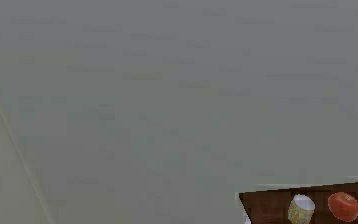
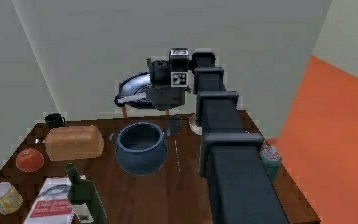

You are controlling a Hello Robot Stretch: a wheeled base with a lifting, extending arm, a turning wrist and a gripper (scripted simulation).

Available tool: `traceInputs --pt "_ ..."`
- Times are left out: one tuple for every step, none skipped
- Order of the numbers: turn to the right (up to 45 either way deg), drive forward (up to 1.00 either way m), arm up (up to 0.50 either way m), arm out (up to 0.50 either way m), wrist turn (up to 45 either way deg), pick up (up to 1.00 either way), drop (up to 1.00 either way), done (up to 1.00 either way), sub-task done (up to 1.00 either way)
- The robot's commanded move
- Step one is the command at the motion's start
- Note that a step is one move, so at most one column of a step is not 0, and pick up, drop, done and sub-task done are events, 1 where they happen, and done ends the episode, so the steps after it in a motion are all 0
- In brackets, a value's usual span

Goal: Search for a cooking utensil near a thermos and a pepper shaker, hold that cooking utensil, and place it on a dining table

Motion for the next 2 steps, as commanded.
traceInputs --pt "0.0 0.00 0.00 0.00 -45.0 0.00 0.00 0.00 0.00" --pt "0.0 0.00 0.00 0.00 -45.0 0.00 0.00 0.00 0.00"
